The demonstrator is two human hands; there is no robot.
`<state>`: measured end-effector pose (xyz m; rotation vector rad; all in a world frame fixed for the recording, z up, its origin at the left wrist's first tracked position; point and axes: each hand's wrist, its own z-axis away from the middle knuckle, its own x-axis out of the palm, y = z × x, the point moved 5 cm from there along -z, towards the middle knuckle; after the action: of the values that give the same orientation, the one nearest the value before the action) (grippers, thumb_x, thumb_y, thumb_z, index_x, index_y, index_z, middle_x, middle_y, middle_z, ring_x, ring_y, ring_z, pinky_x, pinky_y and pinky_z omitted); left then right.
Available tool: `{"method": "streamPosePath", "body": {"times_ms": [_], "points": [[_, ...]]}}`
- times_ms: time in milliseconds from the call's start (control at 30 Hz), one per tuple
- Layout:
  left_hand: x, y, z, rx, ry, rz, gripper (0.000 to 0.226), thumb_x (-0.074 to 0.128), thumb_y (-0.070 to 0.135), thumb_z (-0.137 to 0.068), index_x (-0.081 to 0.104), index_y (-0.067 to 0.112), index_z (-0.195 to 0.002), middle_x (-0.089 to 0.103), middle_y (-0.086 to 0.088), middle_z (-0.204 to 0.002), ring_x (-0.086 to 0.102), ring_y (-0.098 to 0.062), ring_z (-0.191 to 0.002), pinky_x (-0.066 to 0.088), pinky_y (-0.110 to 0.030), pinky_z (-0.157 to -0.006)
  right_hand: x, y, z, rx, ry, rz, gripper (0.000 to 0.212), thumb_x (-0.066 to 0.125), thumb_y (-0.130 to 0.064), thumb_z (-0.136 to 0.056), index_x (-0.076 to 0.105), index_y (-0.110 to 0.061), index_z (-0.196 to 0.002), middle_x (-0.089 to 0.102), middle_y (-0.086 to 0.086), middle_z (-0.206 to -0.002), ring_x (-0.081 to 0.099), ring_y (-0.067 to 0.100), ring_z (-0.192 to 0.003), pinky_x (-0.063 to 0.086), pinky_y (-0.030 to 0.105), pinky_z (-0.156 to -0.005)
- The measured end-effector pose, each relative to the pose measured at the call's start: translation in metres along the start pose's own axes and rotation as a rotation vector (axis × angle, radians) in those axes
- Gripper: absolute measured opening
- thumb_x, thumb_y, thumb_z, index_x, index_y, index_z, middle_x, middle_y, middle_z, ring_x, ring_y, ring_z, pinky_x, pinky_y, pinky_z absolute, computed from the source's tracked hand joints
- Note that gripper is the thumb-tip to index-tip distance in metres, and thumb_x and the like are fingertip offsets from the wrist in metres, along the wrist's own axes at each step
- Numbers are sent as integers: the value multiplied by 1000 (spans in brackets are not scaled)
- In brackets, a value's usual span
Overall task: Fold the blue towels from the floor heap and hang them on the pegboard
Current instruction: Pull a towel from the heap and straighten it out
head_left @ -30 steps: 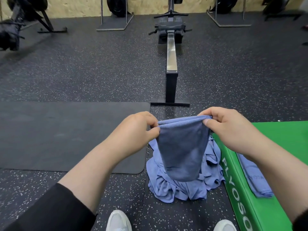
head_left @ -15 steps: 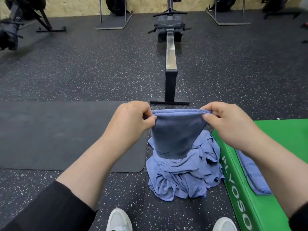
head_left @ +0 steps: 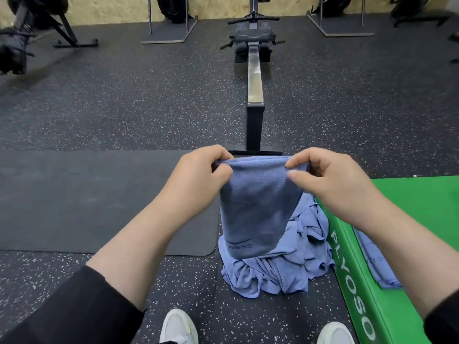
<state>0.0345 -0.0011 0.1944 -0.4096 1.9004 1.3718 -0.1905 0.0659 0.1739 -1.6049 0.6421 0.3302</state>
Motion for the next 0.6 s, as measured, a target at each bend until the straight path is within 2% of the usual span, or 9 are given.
{"method": "streamPosePath", "body": {"times_ms": [67,167,200,267,333,400,433,500,600], "points": [[-3,1,0,-10,18,20,21,52,10,-87,66,25,-81,54,22,-55,45,1,-52,33,-13,-49,4,-2,0,-21,-3,-30,20,79,-26,-83,64,-32,-96,61,1,-72,48,9,-63,42,32,-65],[-4,1,0,-23,15,23,21,50,9,-87,64,22,-78,52,22,-53,43,-1,-50,32,-14,-47,4,-7,2,-2,34,-85,34,78,-18,-85,63,-33,-112,69,-13,-84,57,3,-69,44,16,-68],[-4,1,0,-23,7,30,22,50,9,-87,64,22,-77,52,20,-52,42,-2,-49,32,-14,-47,4,-10,2,-6,40,-58,28,77,-18,-86,68,-31,-109,69,-16,-81,56,1,-68,42,13,-65],[-1,2,2,-6,-31,84,19,52,13,-89,64,27,-82,57,20,-59,46,-1,-53,36,-15,-53,5,-13,3,-16,26,-32,8,72,-17,-89,73,-24,-90,60,-17,-64,47,2,-58,37,14,-56],[6,4,5,23,-116,156,12,63,36,-88,63,36,-100,67,17,-78,59,-3,-70,48,-22,-68,6,-15,4,-20,14,-48,10,69,-16,-90,70,-22,-83,56,-13,-62,43,3,-58,34,18,-54],[16,4,9,44,-192,69,40,71,55,-79,59,41,-115,67,15,-89,62,-3,-83,49,-21,-76,7,-17,5,-25,0,-66,10,68,-15,-90,70,-22,-82,59,-11,-65,46,4,-60,37,22,-57],[22,6,10,64,-199,-8,38,72,54,-79,60,39,-112,66,14,-88,62,-4,-84,49,-22,-76,8,-17,5,-25,-11,-66,11,68,-16,-90,70,-23,-82,59,-12,-65,46,3,-61,37,22,-58],[30,12,11,98,-160,-121,18,68,43,-88,60,27,-87,62,9,-76,58,-13,-76,45,-28,-68,10,-17,5,-24,-17,-49,10,69,-15,-90,71,-22,-83,57,-13,-64,44,3,-60,36,22,-58],[34,13,9,41,-115,-136,34,59,34,-94,47,14,-69,51,3,-62,48,-21,-65,37,-33,-57,8,-19,5,-52,5,4,9,71,-14,-90,74,-21,-86,59,-9,-70,48,2,-61,36,16,-59]]}}
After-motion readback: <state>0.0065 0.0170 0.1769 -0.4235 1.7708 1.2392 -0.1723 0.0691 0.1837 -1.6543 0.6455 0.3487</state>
